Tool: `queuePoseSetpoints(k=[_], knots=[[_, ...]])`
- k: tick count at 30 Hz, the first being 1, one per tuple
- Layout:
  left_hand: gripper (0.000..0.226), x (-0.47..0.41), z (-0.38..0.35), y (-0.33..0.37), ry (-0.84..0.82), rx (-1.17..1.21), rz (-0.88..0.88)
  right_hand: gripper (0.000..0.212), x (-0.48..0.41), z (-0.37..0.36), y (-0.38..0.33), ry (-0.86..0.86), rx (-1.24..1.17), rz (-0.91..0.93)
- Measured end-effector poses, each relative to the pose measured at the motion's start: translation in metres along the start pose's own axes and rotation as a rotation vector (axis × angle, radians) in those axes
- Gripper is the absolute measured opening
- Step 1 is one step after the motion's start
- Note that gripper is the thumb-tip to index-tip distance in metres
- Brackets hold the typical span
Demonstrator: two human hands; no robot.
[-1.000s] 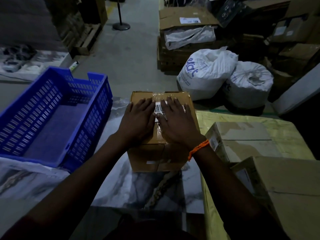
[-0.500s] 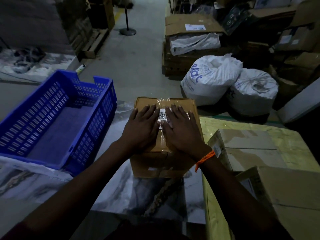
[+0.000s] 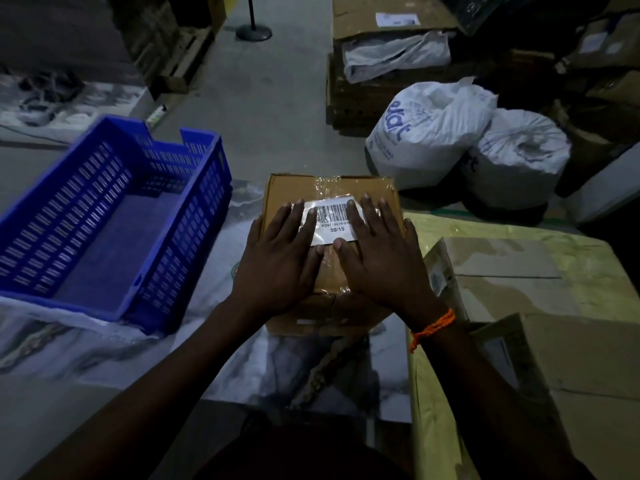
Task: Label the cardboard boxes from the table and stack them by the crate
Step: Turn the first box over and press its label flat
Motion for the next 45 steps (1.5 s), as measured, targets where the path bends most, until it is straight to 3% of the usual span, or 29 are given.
queuePoseSetpoints(k=[4, 7, 10, 13, 17, 19, 23, 29, 34, 45], knots=[[0.072, 0.003, 0.009, -0.002, 0.172, 0.16, 0.145, 0.082, 0.0, 0.006, 0.008, 0.127, -0.178, -0.17], [0.096, 0.007, 0.006, -0.014, 0.168, 0.351, 0.37, 0.082, 0.003, 0.007, 0.026, 0.186, -0.392, -0.414], [0.118, 0.01, 0.005, -0.018, 0.133, 0.55, 0.527, 0.061, 0.006, 0.008, 0.04, 0.139, -0.639, -0.557], [0.114, 0.018, 0.009, -0.017, 0.138, 0.674, 0.575, 0.058, 0.014, 0.006, 0.046, 0.058, -0.859, -0.607], [0.108, 0.028, 0.003, -0.025, 0.131, 0.867, 0.78, 0.069, 0.026, 0.004, 0.044, 0.03, -0.89, -0.603], [0.096, 0.026, 0.005, -0.023, 0.113, 0.868, 0.765, 0.069, 0.029, 0.005, 0.043, 0.045, -0.904, -0.605], [0.098, 0.022, 0.011, -0.02, 0.13, 0.872, 0.702, 0.067, 0.031, 0.013, 0.042, 0.108, -0.909, -0.585], [0.086, 0.013, 0.03, -0.017, 0.25, 0.903, 0.584, 0.09, 0.021, 0.024, 0.036, 0.207, -0.934, -0.518], [0.102, 0.023, 0.041, -0.032, 0.268, 0.935, 0.537, 0.09, 0.028, 0.016, 0.036, 0.252, -1.031, -0.426], [0.102, 0.048, 0.022, -0.043, 0.263, 0.952, 0.605, 0.092, 0.041, 0.0, 0.036, 0.221, -1.043, -0.364]])
Point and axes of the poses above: each hand's wrist, its own x-axis away from the middle knuckle, its own z-axis out of the back of the hand, y = z × x, the point moved 4 cm from there along -x, towards the middle knuckle, and after that the axes turned 13 degrees about y, right-handed, at the moved point
